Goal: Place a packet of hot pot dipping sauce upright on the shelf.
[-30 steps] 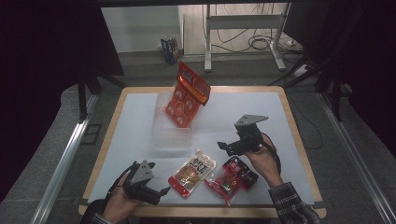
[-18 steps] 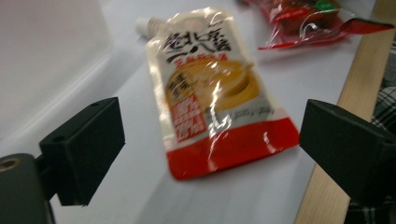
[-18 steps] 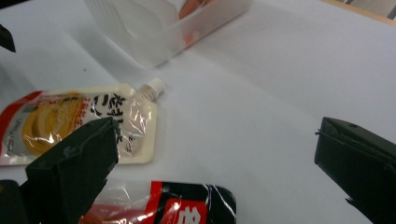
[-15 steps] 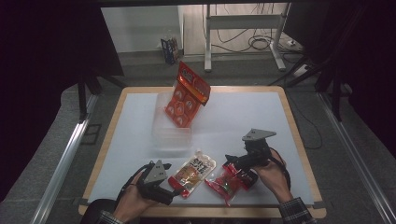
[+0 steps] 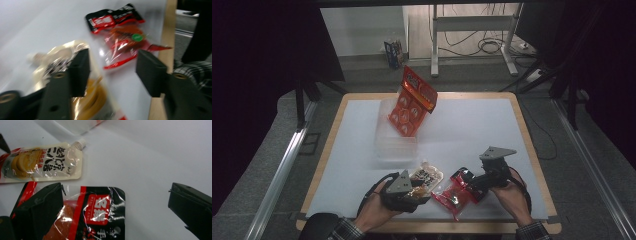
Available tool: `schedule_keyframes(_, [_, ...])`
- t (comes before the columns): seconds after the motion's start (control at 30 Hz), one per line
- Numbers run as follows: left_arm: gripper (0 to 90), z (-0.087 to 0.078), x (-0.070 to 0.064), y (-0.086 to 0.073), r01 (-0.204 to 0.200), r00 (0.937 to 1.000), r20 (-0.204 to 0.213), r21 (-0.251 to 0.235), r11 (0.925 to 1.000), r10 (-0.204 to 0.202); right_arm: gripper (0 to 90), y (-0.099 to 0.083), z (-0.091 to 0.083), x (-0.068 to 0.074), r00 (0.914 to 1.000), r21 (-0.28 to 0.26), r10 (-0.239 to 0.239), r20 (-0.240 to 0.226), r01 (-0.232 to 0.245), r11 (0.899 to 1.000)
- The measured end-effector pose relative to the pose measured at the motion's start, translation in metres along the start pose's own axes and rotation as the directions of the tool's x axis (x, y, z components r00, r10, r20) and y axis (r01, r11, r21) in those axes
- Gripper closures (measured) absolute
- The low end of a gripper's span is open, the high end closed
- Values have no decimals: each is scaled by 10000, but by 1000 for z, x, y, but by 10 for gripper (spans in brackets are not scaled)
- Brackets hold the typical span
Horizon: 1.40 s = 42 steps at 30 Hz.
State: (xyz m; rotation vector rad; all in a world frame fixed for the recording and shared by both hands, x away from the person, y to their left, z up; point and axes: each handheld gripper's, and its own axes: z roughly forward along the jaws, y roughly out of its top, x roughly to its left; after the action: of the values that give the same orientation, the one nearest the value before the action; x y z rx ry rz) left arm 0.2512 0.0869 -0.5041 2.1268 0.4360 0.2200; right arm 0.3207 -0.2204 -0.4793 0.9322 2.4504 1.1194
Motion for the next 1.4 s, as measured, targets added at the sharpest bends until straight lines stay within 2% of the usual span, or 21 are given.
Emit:
schedule_keyframes(0.1, [647,12,-3,8,-54,9985,539,36,10000,52,0,-5,-4,0,9999,38,97,133,-98,9999])
schedule_keyframes(0.17, [724,20,-5,11,-144,9973,722,140,9998,133,0,-9,-5,1,9998,72,163,106,-164,9998])
schedule_keyframes(0.27, [830,31,-9,16,-266,9962,832,265,9993,244,0,-13,-7,1,9995,187,307,-22,-306,9994])
schedule_keyframes(0.37, [898,41,-10,19,-618,9949,840,646,9960,563,0,-17,-8,1,9993,280,369,-99,-366,9989])
schedule_keyframes(0.5, [899,52,-13,19,-802,9931,937,1011,9916,708,0,-21,-12,2,9991,340,393,-185,-387,9987])
schedule_keyframes(0.7, [900,62,-16,13,-1089,9911,958,1820,9773,926,0,-26,-16,0,9965,602,672,-504,-641,9961])
schedule_keyframes(0.77, [900,62,-13,12,-945,9910,1110,1849,9782,747,0,-28,-17,-1,9951,712,794,-582,-752,9946])
schedule_keyframes(0.87, [900,62,-9,10,-506,9909,1324,1937,9798,250,0,-29,-18,-2,9924,851,996,-718,-934,9920])
schedule_keyframes(0.93, [900,61,-7,9,-567,9893,1438,2124,9755,262,8,-30,-19,-2,9891,916,1203,-843,-1126,9894])
schedule_keyframes(1.03, [900,62,-7,9,-545,9888,1474,2234,9732,215,19,-30,-18,-2,9845,1078,1429,-1019,-1318,9854])
schedule_keyframes(1.13, [900,62,-6,7,-493,9883,1517,2269,9727,147,45,-30,-14,-1,9784,1270,1591,-1320,-1425,9816])
schedule_keyframes(1.23, [900,62,-7,7,-523,9888,1480,2277,9723,185,69,-30,-9,3,9674,1514,1823,-1756,-1565,9760])
schedule_keyframes(1.3, [900,61,-8,7,-574,9892,1444,2303,9714,242,93,-30,-4,6,9559,1679,2007,-2143,-1663,9717])
schedule_keyframes(1.4, [900,61,-9,7,-627,9894,1419,2295,9713,303,133,-29,1,10,9475,1878,2056,-2450,-1617,9688])
